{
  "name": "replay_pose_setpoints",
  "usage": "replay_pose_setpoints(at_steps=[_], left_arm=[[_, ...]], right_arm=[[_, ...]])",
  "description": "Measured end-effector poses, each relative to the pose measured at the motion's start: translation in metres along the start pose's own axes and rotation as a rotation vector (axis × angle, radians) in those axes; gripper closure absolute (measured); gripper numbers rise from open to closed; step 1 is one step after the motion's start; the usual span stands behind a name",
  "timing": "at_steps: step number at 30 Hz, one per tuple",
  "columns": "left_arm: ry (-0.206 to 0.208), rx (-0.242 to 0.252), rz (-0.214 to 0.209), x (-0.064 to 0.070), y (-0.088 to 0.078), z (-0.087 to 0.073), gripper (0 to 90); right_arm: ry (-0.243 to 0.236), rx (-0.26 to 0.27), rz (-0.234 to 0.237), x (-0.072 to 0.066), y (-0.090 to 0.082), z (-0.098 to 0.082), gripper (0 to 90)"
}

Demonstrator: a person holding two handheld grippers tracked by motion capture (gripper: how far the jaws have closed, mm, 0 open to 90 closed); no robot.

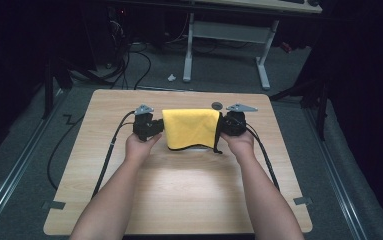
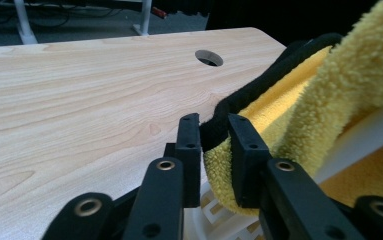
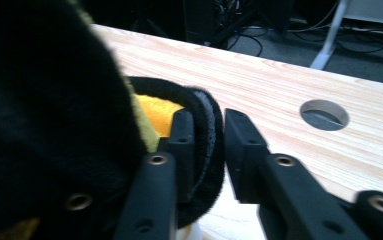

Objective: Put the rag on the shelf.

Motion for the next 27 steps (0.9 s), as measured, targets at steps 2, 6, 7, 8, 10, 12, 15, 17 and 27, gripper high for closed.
replay_pose_setpoints(at_steps=[2,6,7,8,10,12,15,17,27], left_arm=[[-0.004,0.003,0.008,-0.001,0.000,0.001,71.0],[-0.003,-0.004,0.017,-0.004,-0.001,0.001,66.6],[-0.003,-0.005,0.022,-0.005,-0.001,0.001,64.7],[-0.003,-0.006,0.028,-0.006,-0.002,0.001,62.9],[-0.001,0.000,0.039,-0.008,-0.004,0.003,60.2],[0.005,0.009,0.054,-0.009,-0.005,0.005,58.1],[0.006,0.023,0.065,-0.010,-0.008,0.009,57.3],[0.008,0.024,0.068,-0.011,-0.009,0.010,57.4],[0.039,0.007,0.072,-0.009,-0.010,0.008,57.8]], right_arm=[[-0.008,-0.001,-0.013,0.002,-0.001,0.000,69.0],[-0.034,0.000,-0.035,0.003,-0.002,0.003,66.8],[-0.033,0.005,-0.033,0.003,-0.002,0.004,65.7],[-0.028,0.003,-0.033,0.004,-0.001,0.004,63.8],[-0.022,0.000,-0.042,0.006,-0.001,0.004,62.7],[-0.031,0.008,-0.051,0.007,-0.002,0.006,60.9],[-0.026,0.022,-0.057,0.009,-0.005,0.010,59.5],[-0.022,0.028,-0.065,0.010,-0.007,0.013,58.6],[-0.008,0.069,-0.070,0.015,-0.019,0.028,58.7]])
Point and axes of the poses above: each handheld gripper's, and its own axes: y roughly forward along the jaws, z roughly out of its top, x roughly to its right, the point moved 8 cm from there along y, roughly forward along the jaws, and after that the axes turned 5 degrees about x, right-handed, at the moved point
